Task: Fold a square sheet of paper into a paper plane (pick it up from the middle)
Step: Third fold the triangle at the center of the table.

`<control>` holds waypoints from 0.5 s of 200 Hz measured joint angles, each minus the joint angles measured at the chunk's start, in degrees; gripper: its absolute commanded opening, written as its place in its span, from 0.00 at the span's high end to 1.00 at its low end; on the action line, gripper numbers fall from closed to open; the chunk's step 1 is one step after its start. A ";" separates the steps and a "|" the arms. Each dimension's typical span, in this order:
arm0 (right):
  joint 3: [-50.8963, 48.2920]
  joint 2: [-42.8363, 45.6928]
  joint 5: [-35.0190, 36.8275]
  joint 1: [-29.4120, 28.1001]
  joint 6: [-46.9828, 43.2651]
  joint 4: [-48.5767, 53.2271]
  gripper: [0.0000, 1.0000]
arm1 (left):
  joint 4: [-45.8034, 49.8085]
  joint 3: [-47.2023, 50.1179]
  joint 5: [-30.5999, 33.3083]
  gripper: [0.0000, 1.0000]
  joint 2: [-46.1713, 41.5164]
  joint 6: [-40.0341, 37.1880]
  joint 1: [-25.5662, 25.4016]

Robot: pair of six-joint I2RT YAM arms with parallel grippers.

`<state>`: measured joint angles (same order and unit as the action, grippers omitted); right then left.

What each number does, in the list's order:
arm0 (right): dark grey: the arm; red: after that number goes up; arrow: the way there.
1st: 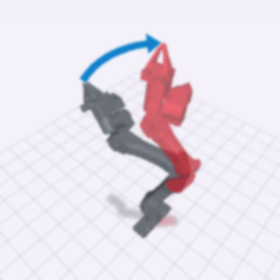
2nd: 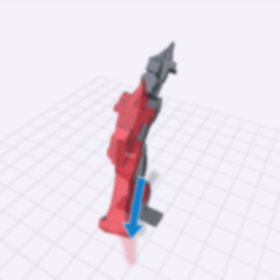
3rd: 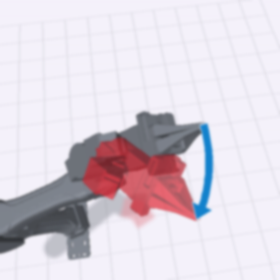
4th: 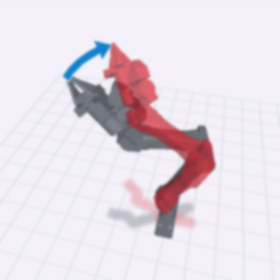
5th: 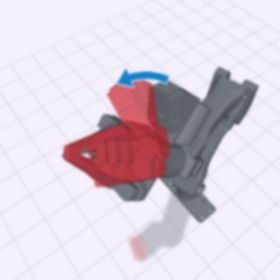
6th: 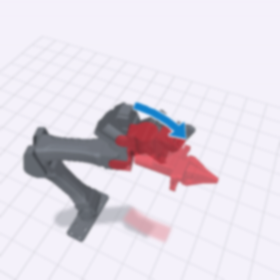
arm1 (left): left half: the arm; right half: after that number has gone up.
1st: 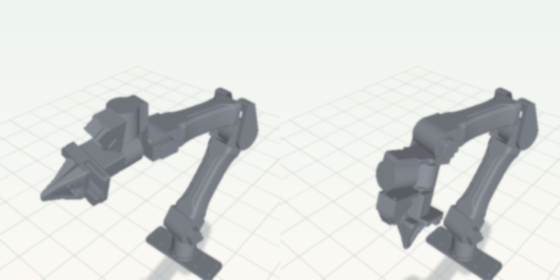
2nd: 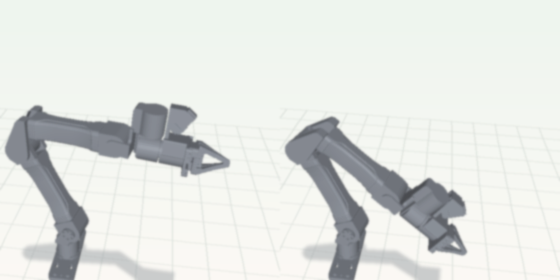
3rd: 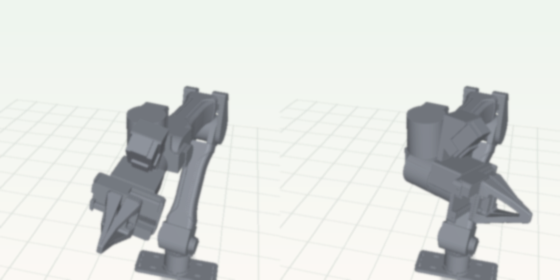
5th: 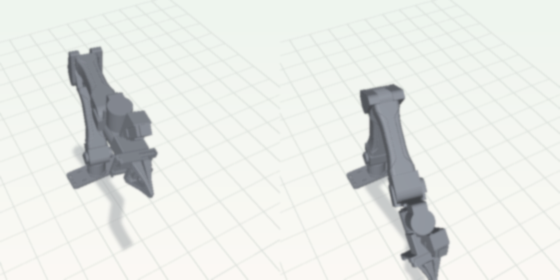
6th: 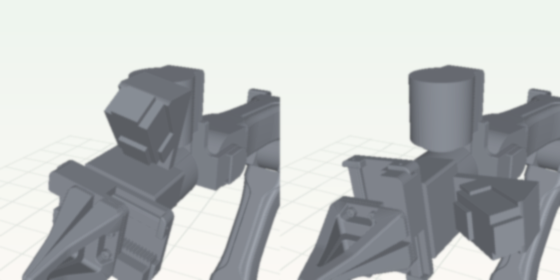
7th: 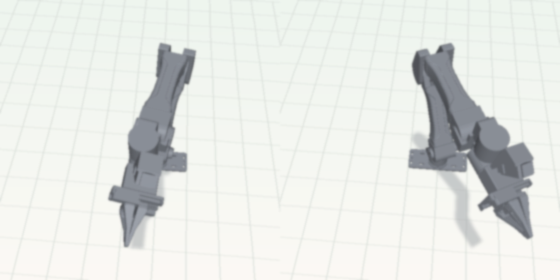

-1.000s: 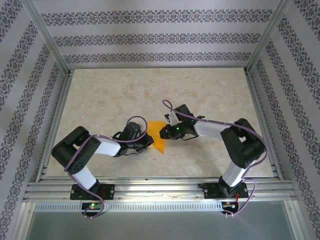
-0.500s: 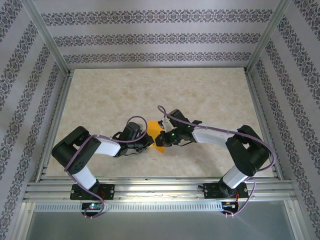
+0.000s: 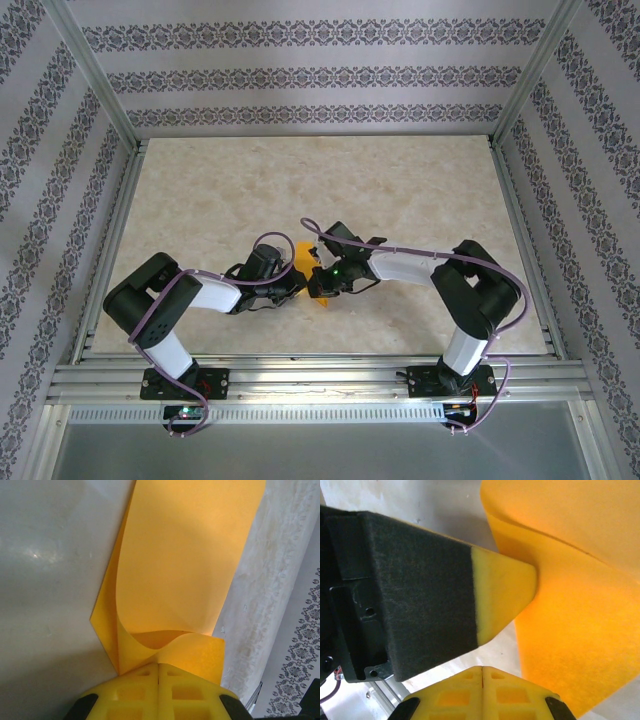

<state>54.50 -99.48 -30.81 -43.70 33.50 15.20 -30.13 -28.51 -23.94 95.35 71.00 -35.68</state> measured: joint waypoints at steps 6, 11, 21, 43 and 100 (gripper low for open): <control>0.00 -0.07 -0.02 -0.07 0.00 -0.04 1.00 | 0.00 0.00 0.00 1.00 0.00 0.00 0.00; 0.00 -0.11 -0.02 -0.09 0.00 -0.13 1.00 | 0.00 0.00 0.00 1.00 0.00 0.00 0.00; -0.02 -0.13 0.00 -0.24 0.00 -0.33 1.00 | 0.00 0.00 -0.02 1.00 0.00 0.00 0.00; 0.00 -0.35 0.74 -0.33 -0.02 -0.31 1.00 | 0.00 0.00 -0.02 1.00 0.00 0.00 0.00; -1.11 -0.85 2.54 -0.28 -0.44 0.00 1.00 | -0.04 0.00 -0.02 1.00 0.02 0.00 0.00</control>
<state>53.39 -100.33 -28.27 -43.99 33.06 15.20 -30.17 -28.51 -23.97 95.37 71.00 -35.68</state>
